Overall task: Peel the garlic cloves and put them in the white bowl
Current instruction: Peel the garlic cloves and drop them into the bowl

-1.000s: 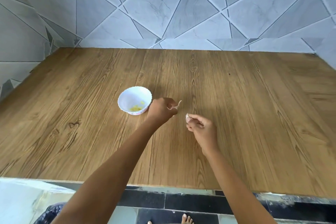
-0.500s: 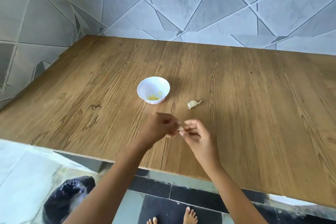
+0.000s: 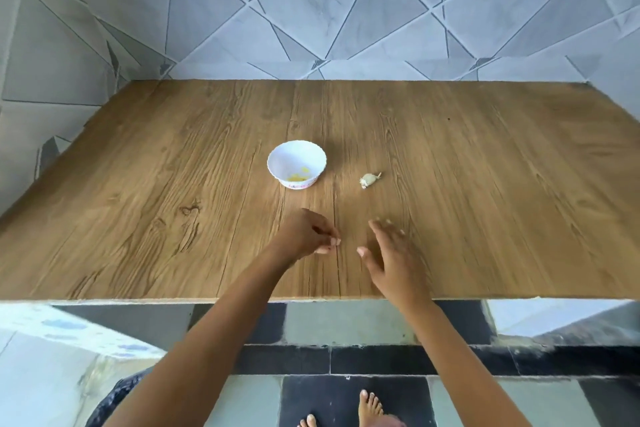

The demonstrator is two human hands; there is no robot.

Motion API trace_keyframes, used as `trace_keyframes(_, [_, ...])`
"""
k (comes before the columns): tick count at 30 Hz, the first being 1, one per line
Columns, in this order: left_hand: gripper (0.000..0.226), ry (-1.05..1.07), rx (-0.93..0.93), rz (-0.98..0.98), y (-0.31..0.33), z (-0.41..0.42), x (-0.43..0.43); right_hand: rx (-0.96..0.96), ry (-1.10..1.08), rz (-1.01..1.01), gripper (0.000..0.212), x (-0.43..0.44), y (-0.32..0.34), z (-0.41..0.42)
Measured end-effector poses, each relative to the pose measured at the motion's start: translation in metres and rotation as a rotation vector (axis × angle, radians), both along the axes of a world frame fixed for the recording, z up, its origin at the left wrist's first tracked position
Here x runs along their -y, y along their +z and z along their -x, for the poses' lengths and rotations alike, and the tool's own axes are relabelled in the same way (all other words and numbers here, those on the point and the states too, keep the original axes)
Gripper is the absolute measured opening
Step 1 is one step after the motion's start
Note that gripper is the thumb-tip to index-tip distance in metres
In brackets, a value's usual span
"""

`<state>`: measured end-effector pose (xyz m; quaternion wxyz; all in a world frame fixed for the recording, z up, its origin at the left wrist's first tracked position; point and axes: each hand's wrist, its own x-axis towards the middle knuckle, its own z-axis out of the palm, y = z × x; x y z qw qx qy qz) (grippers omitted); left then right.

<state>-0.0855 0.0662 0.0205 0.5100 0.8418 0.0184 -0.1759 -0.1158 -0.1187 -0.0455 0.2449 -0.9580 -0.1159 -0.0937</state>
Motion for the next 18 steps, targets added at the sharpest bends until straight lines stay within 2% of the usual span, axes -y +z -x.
trace_keyframes(3, [0.006,-0.085,-0.050,-0.125,0.003,-0.012,0.006,-0.008,-0.028,0.129,0.085,-0.001,-0.008,-0.002])
trace_keyframes(5, [0.007,-0.102,-0.102,-0.184,0.005,-0.021,0.011,0.009,-0.047,0.156,0.090,-0.002,-0.011,-0.002])
trace_keyframes(8, [0.014,-0.125,-0.131,-0.302,0.010,-0.030,0.018,0.010,-0.070,0.184,0.082,-0.003,-0.010,-0.001])
trace_keyframes(12, [0.011,-0.158,-0.141,-0.392,0.012,-0.032,0.025,0.027,-0.101,0.209,0.063,-0.004,-0.011,-0.001])
trace_keyframes(18, [0.022,-0.204,-0.032,-0.581,0.007,-0.033,0.032,0.073,-0.115,0.217,0.059,-0.005,-0.010,0.000])
